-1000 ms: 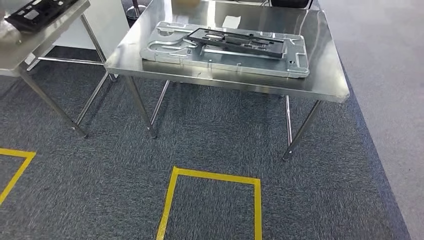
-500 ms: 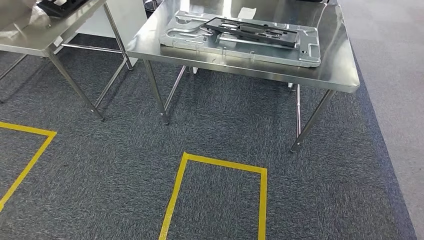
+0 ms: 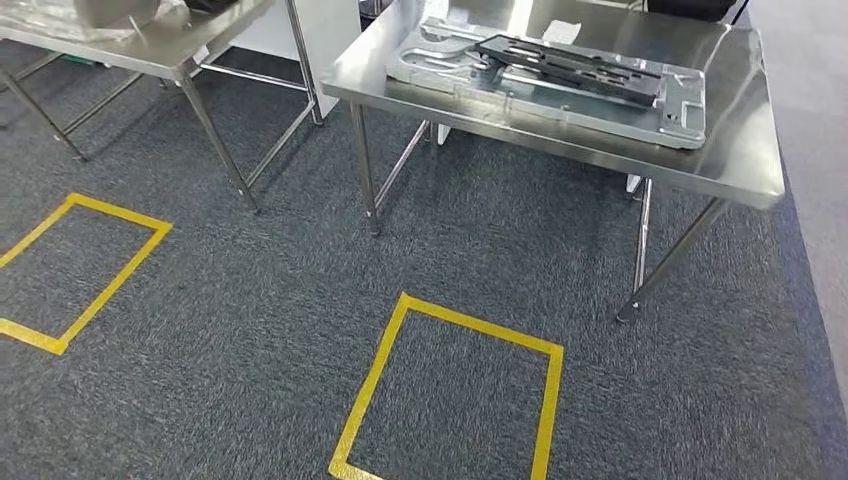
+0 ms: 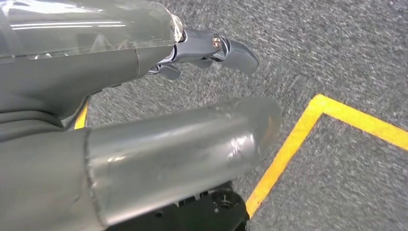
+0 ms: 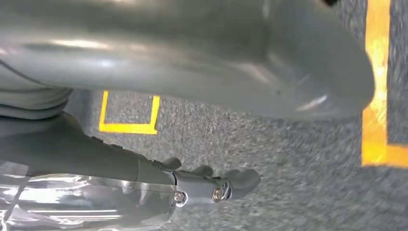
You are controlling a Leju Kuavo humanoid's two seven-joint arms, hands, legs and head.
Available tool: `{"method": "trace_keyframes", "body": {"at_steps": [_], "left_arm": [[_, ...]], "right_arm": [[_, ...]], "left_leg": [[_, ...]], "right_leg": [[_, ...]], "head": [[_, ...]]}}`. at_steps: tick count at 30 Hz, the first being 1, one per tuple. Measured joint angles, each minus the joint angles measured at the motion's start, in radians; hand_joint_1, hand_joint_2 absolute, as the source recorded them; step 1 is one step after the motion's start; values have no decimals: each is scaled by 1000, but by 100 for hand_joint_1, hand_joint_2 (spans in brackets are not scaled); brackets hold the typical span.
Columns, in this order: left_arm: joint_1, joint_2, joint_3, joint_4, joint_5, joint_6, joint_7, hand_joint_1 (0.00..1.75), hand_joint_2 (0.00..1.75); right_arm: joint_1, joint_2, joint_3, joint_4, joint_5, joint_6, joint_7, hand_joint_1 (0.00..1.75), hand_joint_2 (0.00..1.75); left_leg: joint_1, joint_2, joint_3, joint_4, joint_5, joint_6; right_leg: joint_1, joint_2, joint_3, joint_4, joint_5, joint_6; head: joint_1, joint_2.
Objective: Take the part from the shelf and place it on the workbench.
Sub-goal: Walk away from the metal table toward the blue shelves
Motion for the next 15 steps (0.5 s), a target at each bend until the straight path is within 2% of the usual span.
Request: {"method": "trace_keyframes", "body": {"at_steps": [1, 2, 3, 4, 5, 6, 7, 8, 9, 10, 11, 12, 14, 15], "left_arm": [[1, 0, 0, 0, -3, -1, -1, 0, 0], [1, 0, 0, 0, -5, -1, -2, 0, 0], [0, 0, -1, 0, -5, -1, -3, 0, 0], [-2, 0, -1, 0, -6, -1, -4, 0, 0], [-4, 1, -1, 0, -7, -1, -4, 0, 0], [-4, 1, -2, 0, -7, -1, -5, 0, 0], [-4, 1, -2, 0, -8, -1, -5, 0, 0], [-3, 1, -2, 0, -8, -1, -5, 0, 0], [-2, 2, -2, 0, -8, 0, -5, 0, 0], [-2, 2, -2, 0, -8, 0, -5, 0, 0], [-3, 1, -2, 0, -9, 0, -5, 0, 0], [-4, 1, -2, 0, -10, 0, -5, 0, 0], [-6, 1, -2, 0, -12, 0, -5, 0, 0], [-5, 1, -2, 0, -13, 1, -5, 0, 0]], "right_arm": [[-2, 0, 5, 0, 4, 4, -1, 0, 0], [-3, -1, 9, 1, 7, 7, -1, 0, 0], [-2, -1, 11, 2, 9, 10, -1, 0, 0], [0, -2, 12, 3, 10, 13, 0, 0, 0], [1, -2, 13, 5, 12, 15, 0, 0, 0], [2, -3, 14, 6, 14, 17, 2, 0, 0], [3, -4, 15, 8, 16, 19, 4, 0, 0], [3, -4, 16, 9, 18, 20, 6, 0, 0], [4, -4, 17, 9, 19, 21, 8, 0, 0], [5, -5, 17, 10, 20, 22, 10, 0, 0], [6, -6, 17, 11, 20, 22, 13, 0, 0], [6, -7, 18, 11, 21, 24, 16, 0, 0], [6, -8, 18, 13, 22, 29, 23, 0, 0], [5, -8, 18, 14, 23, 32, 26, 0, 0]], "left_leg": [[3, -9, 0, -7, 2, 8], [6, -18, -2, -10, 7, 16], [9, -27, -4, -15, 13, 24], [9, -36, -8, -16, 18, 30], [9, -46, -14, -16, 22, 34], [9, -58, -19, -15, 25, 35], [9, -69, -23, -13, 27, 35], [9, -82, -25, -12, 28, 34], [9, -94, -25, -10, 29, 32], [9, -106, -26, -8, 29, 31], [8, -117, -27, -5, 30, 28], [7, -129, -30, -1, 31, 23], [8, -147, -39, 1, 35, 10], [10, -157, -43, -1, 39, 2]], "right_leg": [[0, 5, 0, 3, -4, 7], [-2, 24, -5, 16, -16, 14], [-4, 51, -20, 48, -39, 21], [-9, 82, -45, 99, -72, 26], [-12, 101, -78, 165, -107, 30], [-14, 109, -111, 229, -132, 32], [-16, 112, -133, 270, -139, 34], [-17, 113, -138, 276, -124, 35], [-19, 116, -124, 242, -91, 34], [-20, 126, -97, 179, -48, 31], [-20, 146, -69, 112, -15, 26], [-20, 165, -47, 58, 7, 22], [-18, 184, -34, 15, 14, 13], [-17, 176, -34, 11, 16, 9]], "head": [[1, 0], [4, 0], [7, 0], [9, 0], [11, 0], [12, 0], [12, 0], [12, 0], [12, 0], [12, 0], [12, 0], [12, 0], [12, 0], [12, 0]]}}
